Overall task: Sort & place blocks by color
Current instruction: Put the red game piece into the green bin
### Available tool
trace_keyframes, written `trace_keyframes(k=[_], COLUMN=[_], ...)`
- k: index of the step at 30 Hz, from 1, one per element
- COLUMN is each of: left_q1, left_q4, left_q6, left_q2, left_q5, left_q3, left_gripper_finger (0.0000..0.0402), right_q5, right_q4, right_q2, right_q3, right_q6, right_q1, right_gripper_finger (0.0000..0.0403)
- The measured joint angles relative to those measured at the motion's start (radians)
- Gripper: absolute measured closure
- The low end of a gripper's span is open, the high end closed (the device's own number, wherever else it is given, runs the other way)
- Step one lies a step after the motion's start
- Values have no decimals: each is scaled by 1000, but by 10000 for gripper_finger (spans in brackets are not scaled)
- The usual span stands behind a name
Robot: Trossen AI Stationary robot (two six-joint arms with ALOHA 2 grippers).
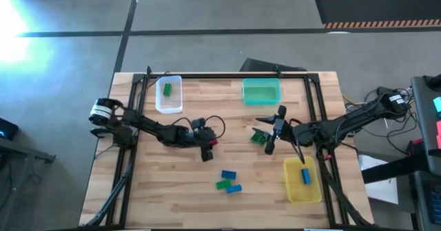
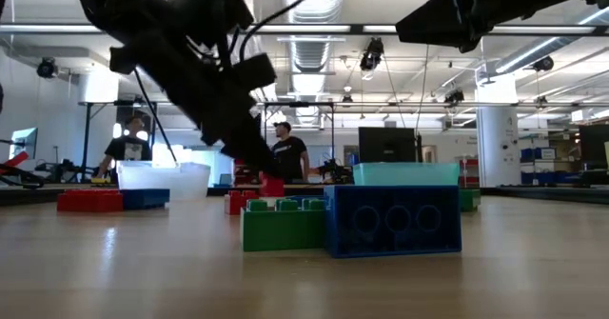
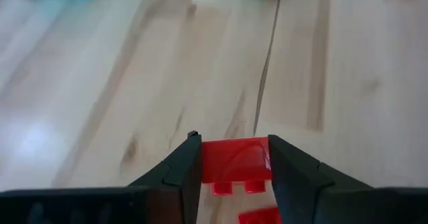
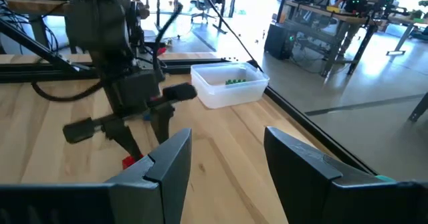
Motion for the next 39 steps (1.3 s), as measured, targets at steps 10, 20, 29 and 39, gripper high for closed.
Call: trace_keyframes(k=[10,20,29,39], left_q1=[0,0,0,0], left_q4=[298,501,529,607], left_q6=[145,6,-116,-147], left_q2=[-188,-290,-313,-318], left_q5=[62,110,112,222], left_q3=[-14,-52,-52,-53], left_gripper_finger=[280,280,280,280], right_q5=[-164,-88,115,223], right_q4=[86,416,533,659], right_q2=[61,277,438,529], right_q3=[-20,33,147,242], right_q6=[-68,-392,-638,-856], right_q1=[1,50,132,180], right_gripper_finger=[225,225,225,225])
